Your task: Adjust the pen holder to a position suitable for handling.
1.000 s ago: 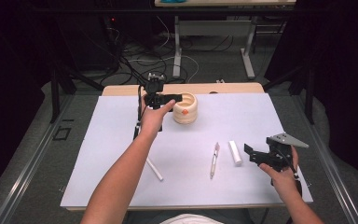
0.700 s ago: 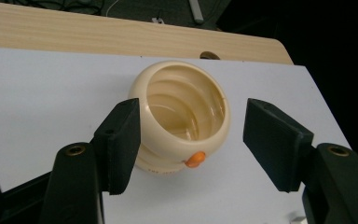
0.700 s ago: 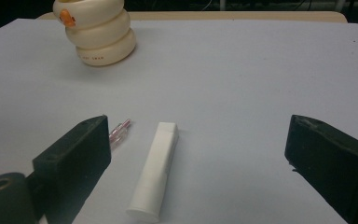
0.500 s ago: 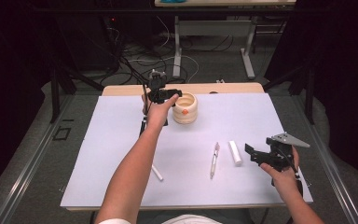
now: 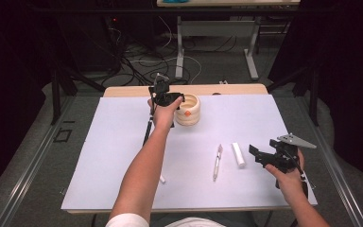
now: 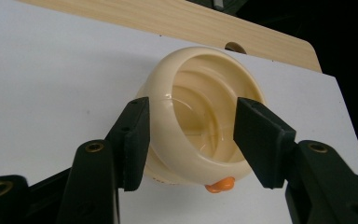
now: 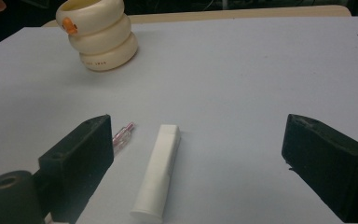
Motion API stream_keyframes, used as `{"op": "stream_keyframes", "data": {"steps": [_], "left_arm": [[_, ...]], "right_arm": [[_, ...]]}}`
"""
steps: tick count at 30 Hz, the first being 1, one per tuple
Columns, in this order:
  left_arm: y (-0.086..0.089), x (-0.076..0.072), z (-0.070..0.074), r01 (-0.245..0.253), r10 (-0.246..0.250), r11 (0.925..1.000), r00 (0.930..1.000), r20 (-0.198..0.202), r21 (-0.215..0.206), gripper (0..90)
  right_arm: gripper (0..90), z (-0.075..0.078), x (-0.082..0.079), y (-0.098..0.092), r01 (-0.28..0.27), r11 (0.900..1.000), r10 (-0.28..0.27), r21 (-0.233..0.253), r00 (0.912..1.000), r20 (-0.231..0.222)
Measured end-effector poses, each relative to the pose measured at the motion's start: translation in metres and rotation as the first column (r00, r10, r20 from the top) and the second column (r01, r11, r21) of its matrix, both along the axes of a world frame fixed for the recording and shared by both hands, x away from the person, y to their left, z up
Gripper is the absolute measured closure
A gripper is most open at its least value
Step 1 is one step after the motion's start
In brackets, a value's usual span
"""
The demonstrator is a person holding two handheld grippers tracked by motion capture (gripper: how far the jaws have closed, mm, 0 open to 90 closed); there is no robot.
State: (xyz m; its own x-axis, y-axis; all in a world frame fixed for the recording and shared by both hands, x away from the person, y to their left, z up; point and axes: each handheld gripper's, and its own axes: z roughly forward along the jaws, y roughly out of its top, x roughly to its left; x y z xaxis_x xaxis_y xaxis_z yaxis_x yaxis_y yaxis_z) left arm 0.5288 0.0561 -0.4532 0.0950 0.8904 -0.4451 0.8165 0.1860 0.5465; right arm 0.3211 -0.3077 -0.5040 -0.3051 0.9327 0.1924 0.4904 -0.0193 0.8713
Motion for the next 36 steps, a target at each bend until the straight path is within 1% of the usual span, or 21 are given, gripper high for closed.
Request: {"op": "stream_keyframes", "data": {"steps": [2,3,4,7,8,10,12,17,19,20,21,22,24,25,28,29,30,31,32,34,36], "left_arm": [[-0.001,0.002,-0.003,-0.009,0.008,0.9997,0.9998,-0.016,-0.024,47.3],[-0.001,0.003,-0.005,-0.016,0.015,0.9996,0.9996,-0.022,-0.024,47.3],[-0.002,0.003,-0.007,-0.026,0.026,0.9995,0.9993,-0.027,-0.015,47.3],[-0.006,0.004,-0.010,-0.048,0.047,0.9984,0.9978,-0.046,-0.030,47.3],[-0.006,0.004,-0.011,-0.057,0.056,0.9980,0.9972,-0.050,-0.026,47.0],[-0.006,0.005,-0.013,-0.061,0.059,0.9978,0.9966,-0.057,-0.027,47.1],[-0.005,0.005,-0.015,-0.066,0.064,0.9973,0.9959,-0.063,-0.030,47.1],[-0.001,0.006,-0.021,-0.079,0.075,0.9947,0.9945,-0.074,-0.065,49.3],[0.000,0.007,-0.025,-0.093,0.086,0.9921,0.9928,-0.083,-0.084,51.5],[0.002,0.007,-0.027,-0.092,0.082,0.9907,0.9921,-0.095,-0.100,52.2],[0.003,0.008,-0.029,-0.095,0.085,0.9896,0.9916,-0.098,-0.108,52.8],[0.003,0.008,-0.030,-0.104,0.090,0.9859,0.9899,-0.110,-0.131,53.2],[0.004,0.009,-0.033,-0.099,0.083,0.9861,0.9897,-0.117,-0.134,54.8],[0.004,0.009,-0.034,-0.102,0.083,0.9835,0.9881,-0.129,-0.149,54.8],[0.006,0.009,-0.034,-0.095,0.075,0.9830,0.9885,-0.132,-0.157,55.7],[0.006,0.009,-0.034,-0.098,0.077,0.9827,0.9880,-0.134,-0.157,56.1],[0.007,0.009,-0.034,-0.110,0.087,0.9798,0.9866,-0.137,-0.167,56.7],[0.008,0.009,-0.035,-0.106,0.082,0.9789,0.9869,-0.139,-0.175,58.7],[0.008,0.009,-0.035,-0.116,0.090,0.9766,0.9852,-0.146,-0.181,58.7],[0.011,0.009,-0.036,-0.114,0.083,0.9735,0.9843,-0.156,-0.198,60.1],[0.013,0.008,-0.037,-0.119,0.087,0.9699,0.9837,-0.158,-0.212,60.9]], "right_arm": [[9.0,0.001,0.000,0.001,0.005,1.000,-0.005,0.010,1.0000,-0.004],[9.0,0.001,-0.001,0.001,-0.004,1.000,0.004,-0.004,1.0000,-0.006],[9.0,0.001,-0.001,0.002,-0.006,1.000,0.006,-0.001,0.9999,-0.009],[9.0,0.001,-0.002,0.002,-0.009,1.000,0.009,-0.001,0.9999,-0.006],[9.0,0.001,-0.001,0.002,-0.010,1.000,0.010,0.001,0.9999,0.003],[9.0,0.002,-0.001,0.000,-0.016,1.000,0.016,-0.007,0.9998,0.009],[9.4,0.002,-0.001,-0.002,-0.009,1.000,0.009,-0.001,1.0000,-0.002],[9.5,0.001,-0.001,-0.001,-0.011,1.000,0.011,0.006,0.9999,-0.003],[9.5,0.001,-0.001,0.000,-0.011,1.000,0.011,-0.005,0.9999,-0.010],[9.5,0.001,-0.001,0.001,-0.010,1.000,0.010,0.007,0.9999,-0.006],[9.5,0.001,0.000,0.000,-0.017,1.000,0.017,-0.008,0.9999,-0.004],[9.5,0.001,0.000,0.000,-0.020,1.000,0.020,-0.010,0.9998,-0.005],[9.7,0.001,0.001,0.001,-0.026,1.000,0.026,-0.007,0.9997,0.002],[9.7,0.001,0.001,0.001,-0.026,1.000,0.026,-0.007,0.9997,0.002],[10.0,0.001,0.001,0.001,-0.012,1.000,0.012,0.001,0.9999,0.003],[10.0,0.001,0.000,0.000,-0.019,1.000,0.019,0.001,0.9998,-0.003],[10.1,0.001,0.001,0.001,-0.020,1.000,0.020,0.001,0.9998,-0.002],[10.1,0.001,0.001,0.002,-0.012,1.000,0.012,0.006,0.9999,-0.003],[10.1,0.001,0.001,0.002,-0.012,1.000,0.012,0.006,0.9999,-0.003],[10.2,0.000,0.001,0.002,-0.009,1.000,0.009,0.011,0.9999,0.009],[10.4,0.001,0.001,0.002,-0.014,1.000,0.014,0.001,0.9999,-0.001]]}}
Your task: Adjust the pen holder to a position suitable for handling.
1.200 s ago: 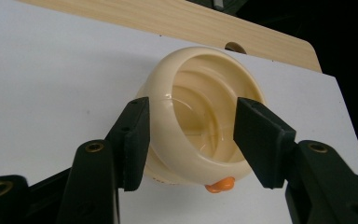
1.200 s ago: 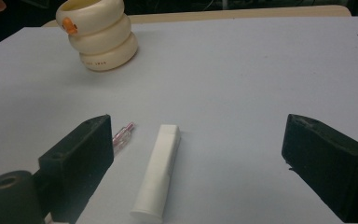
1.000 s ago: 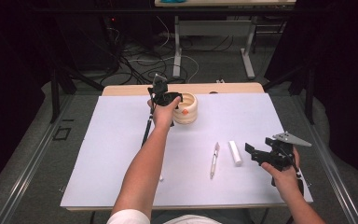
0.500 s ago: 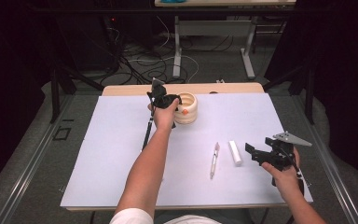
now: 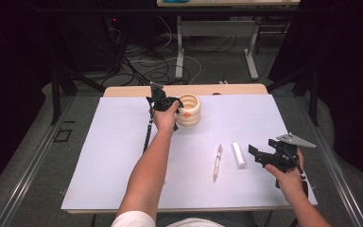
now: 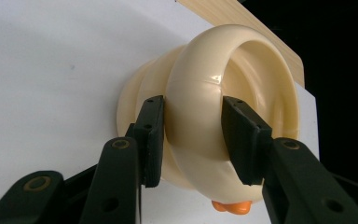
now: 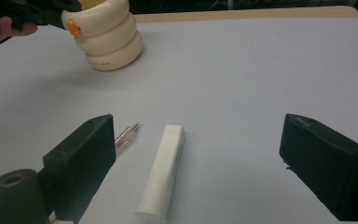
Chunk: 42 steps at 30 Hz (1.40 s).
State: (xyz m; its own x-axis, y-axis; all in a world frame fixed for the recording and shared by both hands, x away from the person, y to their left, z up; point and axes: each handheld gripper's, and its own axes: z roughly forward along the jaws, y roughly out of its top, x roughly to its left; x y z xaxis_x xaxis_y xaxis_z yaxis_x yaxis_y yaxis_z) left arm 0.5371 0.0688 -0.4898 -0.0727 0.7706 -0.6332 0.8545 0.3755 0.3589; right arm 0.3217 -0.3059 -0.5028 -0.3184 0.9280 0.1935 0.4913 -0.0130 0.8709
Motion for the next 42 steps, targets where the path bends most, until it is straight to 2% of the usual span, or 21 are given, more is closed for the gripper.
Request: {"op": "stream_keyframes", "data": {"steps": [5,6,8,10,12,13,19,25,28,30,35,42], "left_arm": [[0.005,-0.001,-0.002,-0.005,0.004,0.9996,0.9999,-0.010,-0.028,63.5],[0.006,-0.002,-0.002,-0.006,0.005,0.9993,0.9999,-0.014,-0.036,64.2],[0.008,-0.002,-0.003,-0.004,0.003,0.9982,0.9998,-0.018,-0.059,64.6],[0.010,-0.002,-0.004,0.004,-0.006,0.9971,0.9997,-0.023,-0.076,64.8],[0.010,-0.003,-0.004,0.008,-0.010,0.9967,0.9996,-0.027,-0.081,64.8],[0.010,-0.003,-0.004,0.008,-0.010,0.9965,0.9995,-0.031,-0.084,64.9],[0.009,-0.008,-0.001,0.025,-0.027,0.9977,0.9988,-0.042,-0.064,64.8],[0.013,-0.019,0.003,0.034,-0.036,0.9984,0.9979,-0.054,-0.045,64.7],[0.016,-0.025,0.006,0.047,-0.050,0.9977,0.9974,-0.052,-0.049,64.8],[0.019,-0.030,0.009,0.056,-0.059,0.9970,0.9968,-0.053,-0.053,64.8],[0.028,-0.043,0.016,0.066,-0.070,0.9947,0.9961,-0.054,-0.079,64.8],[0.039,-0.065,0.020,0.070,-0.075,0.9942,0.9958,-0.053,-0.082,64.8]], "right_arm": [[10.8,-0.001,0.001,-0.001,-0.004,1.000,0.004,-0.007,1.0000,0.001],[11.0,-0.001,0.001,-0.001,-0.002,1.000,0.001,-0.008,0.9999,-0.016],[11.1,-0.001,0.001,-0.001,-0.004,1.000,0.004,-0.014,0.9999,-0.013],[11.2,-0.001,0.001,-0.001,-0.002,1.000,0.002,-0.002,1.0000,-0.009],[11.2,-0.002,0.002,-0.001,0.008,1.000,-0.008,-0.005,1.0000,0.004],[11.2,-0.001,0.001,-0.002,0.003,1.000,-0.003,-0.012,0.9999,-0.010],[11.7,-0.001,0.001,-0.002,0.002,1.000,-0.002,-0.003,0.9999,-0.012],[12.0,-0.002,0.001,-0.002,0.000,1.000,0.000,-0.013,0.9999,-0.010],[12.1,-0.002,0.001,-0.001,-0.011,1.000,0.011,-0.013,0.9999,-0.011],[12.2,-0.003,0.002,0.000,0.002,1.000,-0.002,-0.008,1.0000,-0.004],[12.4,-0.003,0.001,0.001,-0.006,1.000,0.005,-0.010,0.9998,-0.018],[12.7,-0.003,0.000,0.003,-0.005,1.000,0.005,-0.019,1.0000,-0.007]]}}
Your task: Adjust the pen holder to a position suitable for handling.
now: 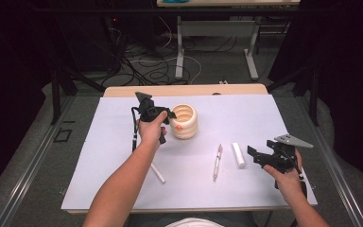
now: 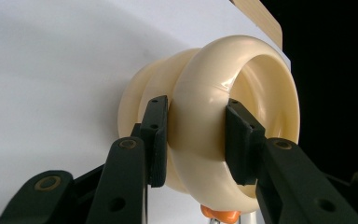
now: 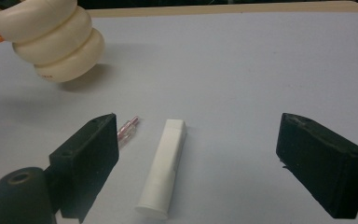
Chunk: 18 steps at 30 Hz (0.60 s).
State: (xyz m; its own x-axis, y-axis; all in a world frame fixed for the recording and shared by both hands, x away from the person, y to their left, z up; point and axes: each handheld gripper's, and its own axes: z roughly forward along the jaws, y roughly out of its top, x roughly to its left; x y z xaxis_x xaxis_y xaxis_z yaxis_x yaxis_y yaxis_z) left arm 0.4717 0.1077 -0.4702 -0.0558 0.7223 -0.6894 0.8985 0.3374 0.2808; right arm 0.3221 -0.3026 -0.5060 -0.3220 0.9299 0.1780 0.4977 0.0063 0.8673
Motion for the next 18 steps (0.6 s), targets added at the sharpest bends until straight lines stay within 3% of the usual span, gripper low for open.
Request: {"op": "stream_keyframes", "data": {"steps": [4,8,11,15,18], "left_arm": [[0.004,-0.010,-0.001,0.015,-0.015,0.9998,0.9999,-0.002,-0.009,64.7],[0.008,-0.020,-0.003,0.020,-0.020,0.9997,0.9998,0.000,0.016,64.7],[0.011,-0.027,-0.007,0.020,-0.020,0.9998,0.9997,-0.017,0.002,64.8],[0.011,-0.035,-0.010,0.010,-0.009,0.9998,0.9995,-0.029,0.017,64.7],[0.012,-0.042,-0.011,-0.013,0.013,0.9999,0.9996,-0.025,0.005,64.7]], "right_arm": [[12.9,0.000,-0.001,0.000,-0.003,1.000,0.003,-0.002,0.9999,-0.011],[12.9,0.000,-0.001,0.001,0.003,1.000,-0.003,-0.001,1.0000,-0.006],[13.0,0.000,-0.001,0.001,-0.003,1.000,0.002,-0.005,0.9998,-0.017],[13.4,0.000,-0.001,0.000,-0.009,1.000,0.009,-0.008,0.9999,-0.011],[13.4,-0.001,-0.001,0.001,-0.008,1.000,0.007,-0.012,0.9999,-0.007]]}}
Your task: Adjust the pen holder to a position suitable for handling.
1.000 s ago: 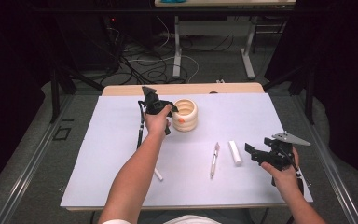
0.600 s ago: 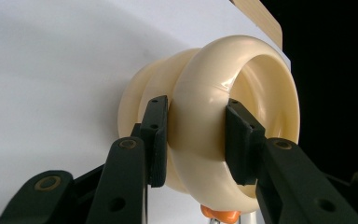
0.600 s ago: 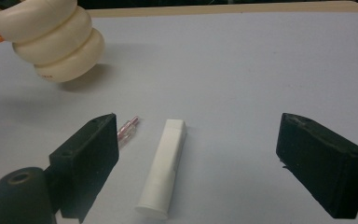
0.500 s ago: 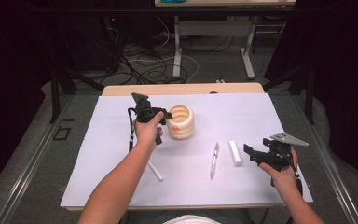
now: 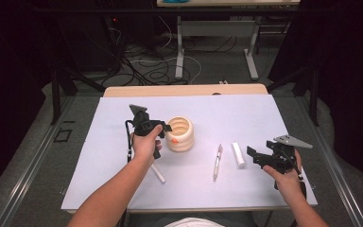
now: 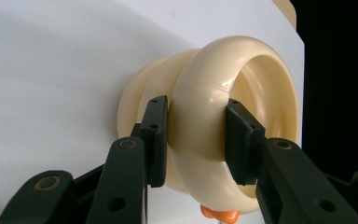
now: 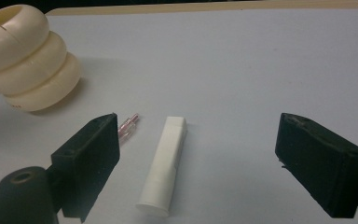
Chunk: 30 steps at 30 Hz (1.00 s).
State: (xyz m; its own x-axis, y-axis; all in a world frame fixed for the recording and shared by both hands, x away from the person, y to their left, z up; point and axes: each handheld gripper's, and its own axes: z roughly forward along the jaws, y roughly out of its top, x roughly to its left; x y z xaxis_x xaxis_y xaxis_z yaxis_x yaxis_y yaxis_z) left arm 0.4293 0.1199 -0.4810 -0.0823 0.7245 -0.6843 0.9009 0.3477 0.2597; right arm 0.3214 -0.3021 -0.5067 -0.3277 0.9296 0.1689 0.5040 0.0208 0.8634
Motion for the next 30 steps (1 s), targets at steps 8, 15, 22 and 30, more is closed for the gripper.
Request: {"op": "stream_keyframes", "data": {"steps": [8,15,22,30], "left_arm": [[-0.002,-0.019,-0.004,-0.079,0.080,0.9964,0.9968,0.010,-0.029,64.7],[-0.010,-0.028,-0.011,-0.104,0.105,0.9928,0.9944,0.014,-0.060,64.8],[-0.018,-0.035,-0.011,-0.110,0.111,0.9921,0.9937,0.016,-0.061,64.6],[-0.024,-0.035,-0.018,-0.102,0.105,0.9883,0.9943,0.019,-0.113,61.7]], "right_arm": [[13.7,0.000,0.000,0.001,0.004,1.000,-0.004,0.009,0.9999,-0.011],[13.8,0.000,-0.001,0.002,0.003,1.000,-0.003,0.012,0.9999,-0.016],[14.0,0.000,0.000,0.001,0.002,1.000,-0.002,0.008,1.0000,-0.007],[14.1,0.000,0.000,0.002,0.000,1.000,0.000,0.009,0.9999,-0.015]]}}
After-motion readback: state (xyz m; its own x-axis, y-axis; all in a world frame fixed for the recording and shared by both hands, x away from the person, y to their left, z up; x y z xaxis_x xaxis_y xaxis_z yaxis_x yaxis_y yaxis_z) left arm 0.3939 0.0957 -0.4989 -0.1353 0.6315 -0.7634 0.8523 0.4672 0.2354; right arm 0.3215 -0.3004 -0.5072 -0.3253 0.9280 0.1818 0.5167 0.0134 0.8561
